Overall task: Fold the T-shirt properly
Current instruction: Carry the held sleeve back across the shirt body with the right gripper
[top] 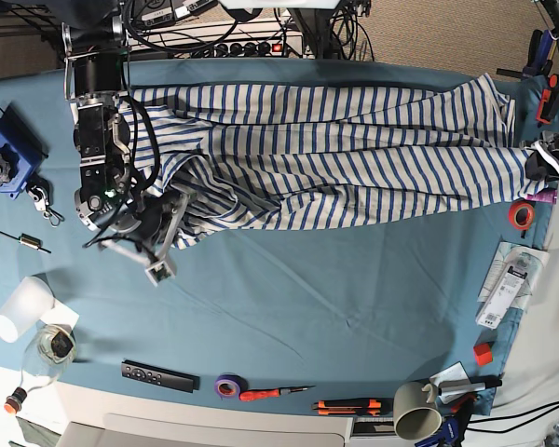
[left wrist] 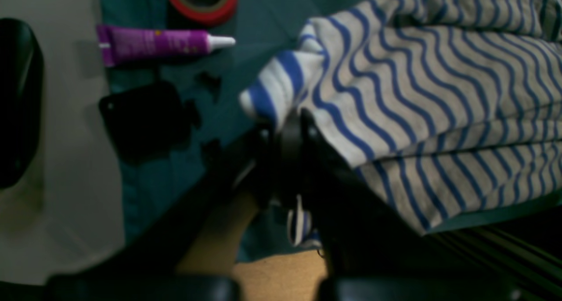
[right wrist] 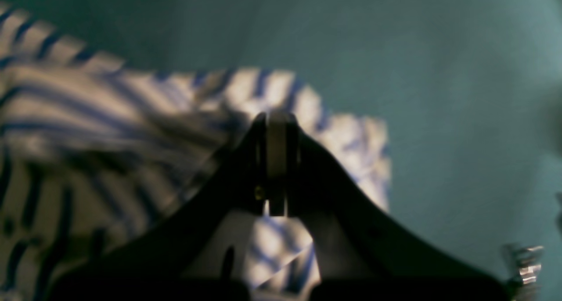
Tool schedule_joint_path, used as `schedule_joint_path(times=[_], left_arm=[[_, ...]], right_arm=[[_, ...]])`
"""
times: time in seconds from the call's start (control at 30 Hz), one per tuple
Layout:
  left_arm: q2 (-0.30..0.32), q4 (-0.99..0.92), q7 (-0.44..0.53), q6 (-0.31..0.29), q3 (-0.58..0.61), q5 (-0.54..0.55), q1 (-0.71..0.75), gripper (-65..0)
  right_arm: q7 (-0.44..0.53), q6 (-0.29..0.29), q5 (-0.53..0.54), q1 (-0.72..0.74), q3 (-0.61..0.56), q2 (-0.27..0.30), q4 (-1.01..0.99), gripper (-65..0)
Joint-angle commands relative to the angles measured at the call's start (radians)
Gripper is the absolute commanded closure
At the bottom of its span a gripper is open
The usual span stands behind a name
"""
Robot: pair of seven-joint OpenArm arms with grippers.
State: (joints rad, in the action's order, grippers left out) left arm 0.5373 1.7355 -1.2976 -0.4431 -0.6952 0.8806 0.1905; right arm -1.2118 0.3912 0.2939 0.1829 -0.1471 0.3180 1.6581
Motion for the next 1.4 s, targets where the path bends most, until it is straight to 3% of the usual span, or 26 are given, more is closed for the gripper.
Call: schedule_joint_path(times=[0.0, 0.13, 0.3, 0.37, 0.53, 0.83, 1.0, 1.17, 1.37], left_arm=[[0.022, 0.017, 0.016, -0.004, -0.008, 0.014, -0.008, 0.0], [0.022, 0.017, 0.025, -0.005, -0.008, 0.013, -0.008, 0.0], [0.023, 0.017, 0.034, -0.029, -0.008, 0.013, -0.008, 0.0], [0.022, 0.017, 0.034, -0.029, -0.008, 0.014, -0.008, 0.0], [0.022, 0.017, 0.034, -0.029, -0.008, 0.013, -0.008, 0.0], [0.022, 0.017, 0.042, -0.029, -0.008, 0.014, -0.008, 0.0], [0.022, 0.017, 0.042, -0.029, -0.008, 0.014, -0.008, 0.0], [0.022, 0.017, 0.041, -0.029, -0.008, 0.014, -0.008, 0.0], [0.022, 0.017, 0.042, -0.029, -0.008, 0.014, -0.008, 0.0]], right_arm=[[-0.010, 0.029, 0.036, 0.018, 0.005, 0.012, 0.018, 0.0], [-0.063, 0.119, 0.180, -0.005, 0.005, 0.011, 0.018, 0.0], [-0.087, 0.152, 0.232, -0.005, 0.005, 0.009, 0.018, -20.0], [-0.087, 0.152, 0.233, -0.005, 0.005, 0.009, 0.018, -22.6], [-0.100, 0.152, 0.232, -0.012, 0.003, 0.009, 0.015, -22.6], [-0.087, 0.151, 0.138, -0.135, 0.004, 0.009, 0.015, -22.1], [-0.069, 0.095, 0.131, -0.117, 0.004, 0.009, 0.016, 0.0], [-0.027, 0.030, 0.098, -0.056, 0.004, 0.009, 0.018, 0.0], [-0.027, 0.004, 0.080, -0.002, 0.005, 0.009, 0.024, 0.0]])
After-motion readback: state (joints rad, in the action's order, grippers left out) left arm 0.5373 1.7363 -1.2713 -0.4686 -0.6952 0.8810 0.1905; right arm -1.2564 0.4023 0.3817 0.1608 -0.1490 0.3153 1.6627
